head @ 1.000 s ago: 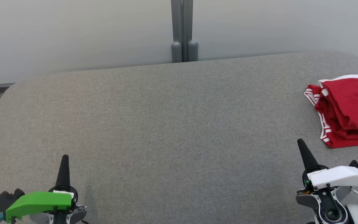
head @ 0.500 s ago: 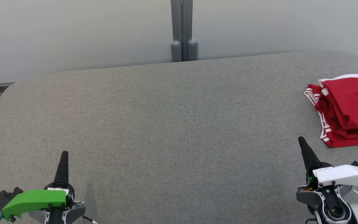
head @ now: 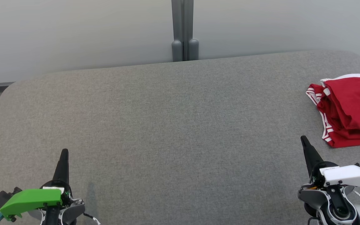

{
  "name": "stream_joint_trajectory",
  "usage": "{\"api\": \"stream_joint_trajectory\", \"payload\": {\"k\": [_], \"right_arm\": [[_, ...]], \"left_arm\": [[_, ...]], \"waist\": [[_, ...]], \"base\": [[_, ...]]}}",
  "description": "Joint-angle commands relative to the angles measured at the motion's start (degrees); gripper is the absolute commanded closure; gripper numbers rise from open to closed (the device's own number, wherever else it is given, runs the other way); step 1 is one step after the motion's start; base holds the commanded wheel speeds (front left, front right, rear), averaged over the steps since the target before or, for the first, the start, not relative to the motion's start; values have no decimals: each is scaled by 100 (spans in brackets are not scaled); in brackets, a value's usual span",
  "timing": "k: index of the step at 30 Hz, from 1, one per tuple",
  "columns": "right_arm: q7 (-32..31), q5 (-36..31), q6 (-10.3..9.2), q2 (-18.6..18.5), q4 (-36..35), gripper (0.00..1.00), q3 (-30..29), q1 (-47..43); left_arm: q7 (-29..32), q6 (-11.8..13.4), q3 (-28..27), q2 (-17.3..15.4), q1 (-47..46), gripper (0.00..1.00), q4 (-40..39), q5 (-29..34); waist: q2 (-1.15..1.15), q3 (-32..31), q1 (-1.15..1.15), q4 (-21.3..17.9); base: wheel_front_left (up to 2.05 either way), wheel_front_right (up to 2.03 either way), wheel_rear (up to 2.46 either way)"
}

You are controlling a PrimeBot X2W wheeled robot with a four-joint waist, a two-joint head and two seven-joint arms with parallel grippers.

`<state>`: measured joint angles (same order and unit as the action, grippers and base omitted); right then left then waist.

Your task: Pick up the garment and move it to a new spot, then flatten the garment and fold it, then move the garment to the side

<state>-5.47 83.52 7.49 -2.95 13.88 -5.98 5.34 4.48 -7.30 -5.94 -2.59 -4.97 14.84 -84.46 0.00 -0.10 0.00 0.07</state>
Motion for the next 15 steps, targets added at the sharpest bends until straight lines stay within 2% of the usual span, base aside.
{"api": "stream_joint_trajectory", "payload": {"k": [1, 15], "right_arm": [[-23, 127, 1, -5, -3, 100, -16, 90], [-98, 710, 0, 5, 15, 100, -54, 112]], "left_arm": [[33, -29, -33, -44, -124, 100, -48, -122], [177, -32, -63, -47, -164, 100, -79, -644]], "waist": [[0, 2, 0, -1], [0, 20, 0, -5]], "base": [[0, 0, 0], [0, 0, 0]]}}
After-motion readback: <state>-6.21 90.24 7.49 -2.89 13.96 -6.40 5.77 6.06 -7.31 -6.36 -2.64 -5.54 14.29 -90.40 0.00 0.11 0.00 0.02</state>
